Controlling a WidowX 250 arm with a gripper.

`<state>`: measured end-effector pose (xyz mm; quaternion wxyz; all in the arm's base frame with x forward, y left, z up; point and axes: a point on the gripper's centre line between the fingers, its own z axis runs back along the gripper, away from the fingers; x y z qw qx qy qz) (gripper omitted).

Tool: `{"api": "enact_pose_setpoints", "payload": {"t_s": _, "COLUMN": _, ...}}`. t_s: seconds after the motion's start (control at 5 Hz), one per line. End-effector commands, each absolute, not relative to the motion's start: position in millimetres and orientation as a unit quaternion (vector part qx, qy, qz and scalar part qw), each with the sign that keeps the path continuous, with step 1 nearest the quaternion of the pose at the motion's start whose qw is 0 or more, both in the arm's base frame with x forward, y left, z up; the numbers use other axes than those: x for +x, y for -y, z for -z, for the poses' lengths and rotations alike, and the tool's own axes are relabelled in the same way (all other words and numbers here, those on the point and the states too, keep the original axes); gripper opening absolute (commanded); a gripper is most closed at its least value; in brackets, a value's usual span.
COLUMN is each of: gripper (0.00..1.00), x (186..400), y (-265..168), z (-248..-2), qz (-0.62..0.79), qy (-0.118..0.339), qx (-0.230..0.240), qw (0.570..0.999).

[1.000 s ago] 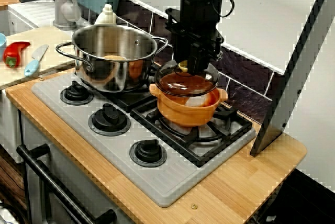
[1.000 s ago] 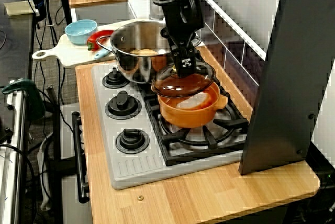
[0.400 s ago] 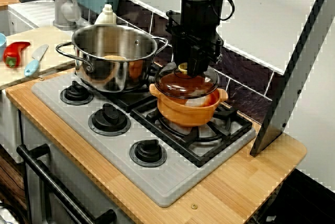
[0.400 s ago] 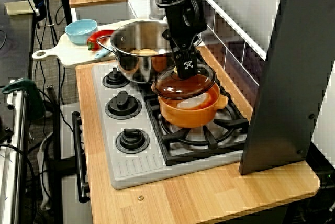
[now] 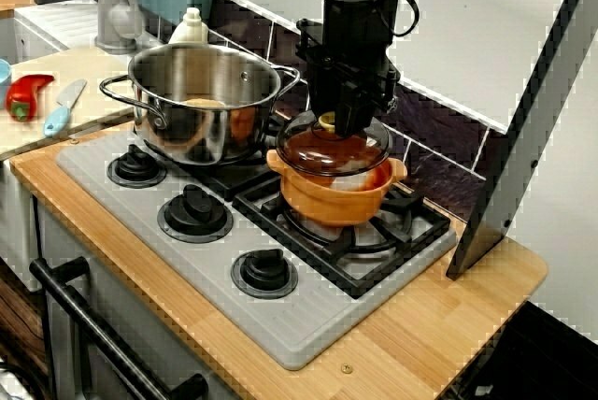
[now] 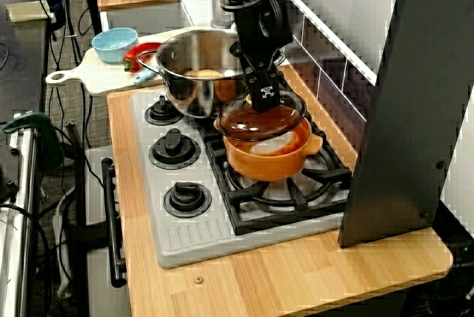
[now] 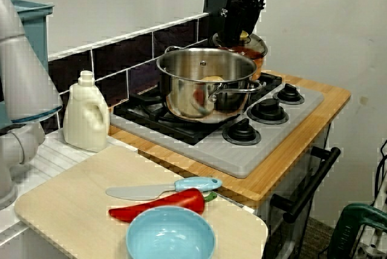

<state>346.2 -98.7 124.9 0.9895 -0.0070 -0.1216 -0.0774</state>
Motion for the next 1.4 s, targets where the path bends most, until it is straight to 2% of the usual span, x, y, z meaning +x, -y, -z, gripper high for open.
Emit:
{"api": "enact_pose_setpoints", "payload": {"t_s": 0.0, "gripper": 0.00, "x": 344, "y": 98, "z": -135, "qz": 0.080, "qy": 0.146, "qx": -0.006, "qw": 0.986}}
{"api": "enact_pose_setpoints", "payload": {"t_s": 0.6, "gripper": 0.00, "x": 344, "y": 102, "z": -127, "qz": 0.080, "qy": 0.146, "qx": 0.003, "qw": 0.986}}
{"api": "enact_pose_setpoints", "payload": {"t_s": 0.8, "gripper": 1.00, "x": 346, "y": 102, "z": -125, "qz": 0.084, "qy": 0.142, "qx": 0.007, "qw": 0.986}}
{"api": "enact_pose_setpoints", "payload": {"t_s": 1.2, "gripper": 1.00, "x": 346, "y": 100, "z": -126, "qz": 0.083, "qy": 0.140, "qx": 0.005, "qw": 0.987}}
